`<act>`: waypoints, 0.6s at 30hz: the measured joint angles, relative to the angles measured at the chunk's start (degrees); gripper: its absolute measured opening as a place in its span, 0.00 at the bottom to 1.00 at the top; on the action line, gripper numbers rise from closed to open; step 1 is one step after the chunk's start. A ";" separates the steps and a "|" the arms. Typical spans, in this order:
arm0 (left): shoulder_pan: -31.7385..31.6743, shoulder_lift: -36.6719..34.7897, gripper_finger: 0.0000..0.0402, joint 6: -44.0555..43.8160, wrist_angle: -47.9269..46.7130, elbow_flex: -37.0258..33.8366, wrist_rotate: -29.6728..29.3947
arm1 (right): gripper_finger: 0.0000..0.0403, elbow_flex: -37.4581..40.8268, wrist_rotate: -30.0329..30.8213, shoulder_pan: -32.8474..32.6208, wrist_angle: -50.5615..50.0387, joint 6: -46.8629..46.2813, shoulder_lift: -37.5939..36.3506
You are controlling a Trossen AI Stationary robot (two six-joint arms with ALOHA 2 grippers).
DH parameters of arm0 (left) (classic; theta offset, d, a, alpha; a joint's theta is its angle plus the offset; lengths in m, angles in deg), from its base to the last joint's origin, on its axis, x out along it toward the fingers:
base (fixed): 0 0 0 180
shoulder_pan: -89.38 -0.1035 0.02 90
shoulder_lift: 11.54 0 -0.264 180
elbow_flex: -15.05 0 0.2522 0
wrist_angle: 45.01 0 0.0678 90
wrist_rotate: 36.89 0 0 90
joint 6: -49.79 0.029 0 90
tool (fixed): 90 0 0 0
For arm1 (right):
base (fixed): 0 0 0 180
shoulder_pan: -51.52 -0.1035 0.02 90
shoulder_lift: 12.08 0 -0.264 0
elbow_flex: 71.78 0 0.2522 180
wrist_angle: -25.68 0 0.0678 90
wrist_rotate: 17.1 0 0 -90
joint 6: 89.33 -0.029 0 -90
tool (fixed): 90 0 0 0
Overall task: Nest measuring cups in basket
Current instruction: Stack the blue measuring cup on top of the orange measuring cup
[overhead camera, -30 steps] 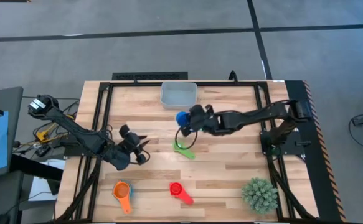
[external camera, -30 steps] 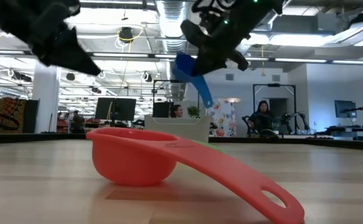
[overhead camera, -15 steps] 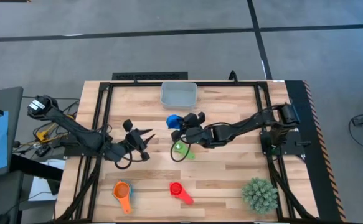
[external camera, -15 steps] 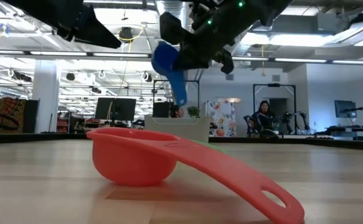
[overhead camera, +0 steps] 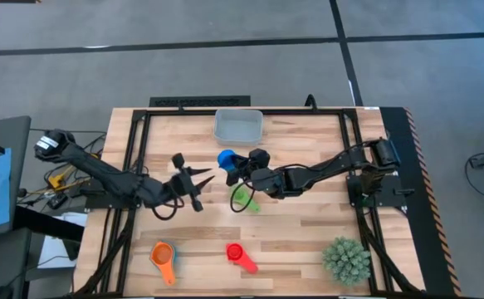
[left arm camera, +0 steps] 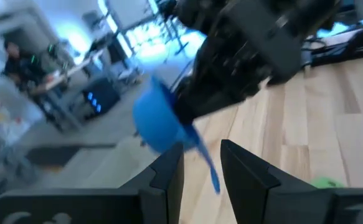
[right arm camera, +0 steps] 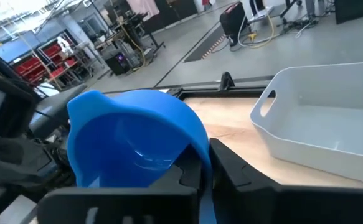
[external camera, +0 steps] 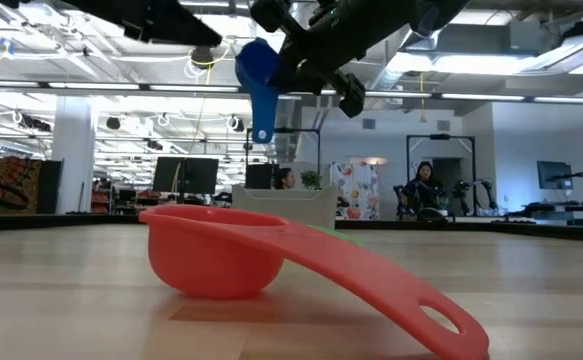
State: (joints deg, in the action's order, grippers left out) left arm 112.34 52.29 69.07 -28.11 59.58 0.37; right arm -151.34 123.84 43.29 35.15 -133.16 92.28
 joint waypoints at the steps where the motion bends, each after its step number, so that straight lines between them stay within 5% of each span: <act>1: -0.53 0.00 0.24 1.79 0.93 0.00 1.09 | 0.09 -0.01 -0.01 0.00 0.01 -0.36 0.00; 10: -5.84 0.38 0.24 11.71 5.27 0.01 8.81 | 0.06 0.00 0.04 0.00 0.46 -1.34 0.00; 14: -7.66 4.14 0.24 15.23 7.38 0.95 8.21 | 0.08 0.00 0.27 0.00 2.34 -1.30 0.00; 18: -8.17 9.50 0.24 19.70 8.85 3.25 0.61 | 0.08 0.00 1.24 0.25 1.84 -0.90 0.02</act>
State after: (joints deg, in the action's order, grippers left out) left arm 104.18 61.79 88.77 -19.26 62.82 0.98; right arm -151.34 125.08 43.54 36.99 -134.06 92.30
